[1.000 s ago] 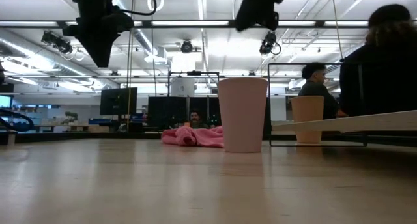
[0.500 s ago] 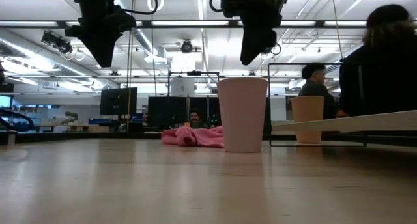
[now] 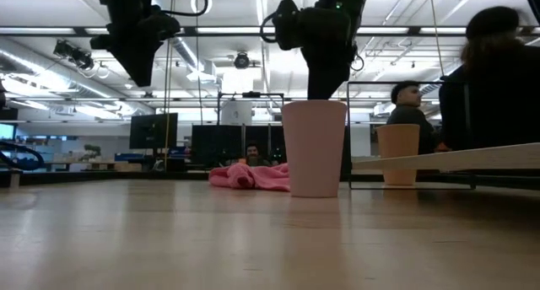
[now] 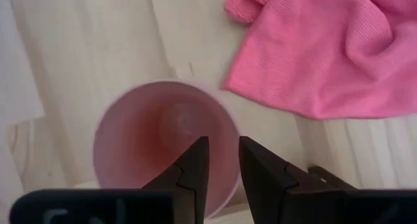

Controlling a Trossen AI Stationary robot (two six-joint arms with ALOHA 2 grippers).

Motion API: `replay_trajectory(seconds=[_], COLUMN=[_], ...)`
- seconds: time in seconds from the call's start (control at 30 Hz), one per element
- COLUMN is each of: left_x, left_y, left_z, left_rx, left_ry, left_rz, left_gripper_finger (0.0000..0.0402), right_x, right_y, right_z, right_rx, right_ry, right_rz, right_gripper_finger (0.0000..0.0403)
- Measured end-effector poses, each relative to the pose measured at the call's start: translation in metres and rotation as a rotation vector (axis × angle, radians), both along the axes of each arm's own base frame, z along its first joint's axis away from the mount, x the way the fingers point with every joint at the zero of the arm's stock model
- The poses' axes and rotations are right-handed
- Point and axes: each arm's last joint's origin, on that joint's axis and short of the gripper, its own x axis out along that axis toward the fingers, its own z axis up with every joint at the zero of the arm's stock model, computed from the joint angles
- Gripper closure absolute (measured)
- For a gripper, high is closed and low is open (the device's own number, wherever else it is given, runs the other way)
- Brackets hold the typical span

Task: Stack small to large cups/mugs on shelf
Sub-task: Put the pink plastic glass on the shelf

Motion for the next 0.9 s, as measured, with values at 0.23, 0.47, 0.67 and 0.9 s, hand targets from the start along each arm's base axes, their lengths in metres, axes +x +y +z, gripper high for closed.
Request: replay_trajectory(seconds=[0.23,0.47,0.67,0.9], left_x=[0.0,0.001,0.002,0.003], left_y=[0.0,0.0,0.001,0.001], left_z=[-0.002,-0.002,-0.002,-0.001], left_rx=[0.001,0.004,0.005,0.006], left_ry=[0.0,-0.011,-0.018,-0.023], left_rz=[-0.002,-0.002,-0.002,-0.002], left_gripper_finger=[0.0315,0.032,0.0317,0.0311], right_x=[0.002,-0.001,-0.002,-0.006], right_y=[-0.005,-0.007,-0.007,-0.007], right_z=[0.0,0.002,-0.001,-0.015], right_rx=[-0.025,-0.025,-0.006,-0.006], right_ry=[-0.012,-0.003,0.025,0.061], right_rz=[-0.02,-0.022,-0.002,-0.002], right_gripper_finger=[0.0311,0.0311,0.0311,0.0311])
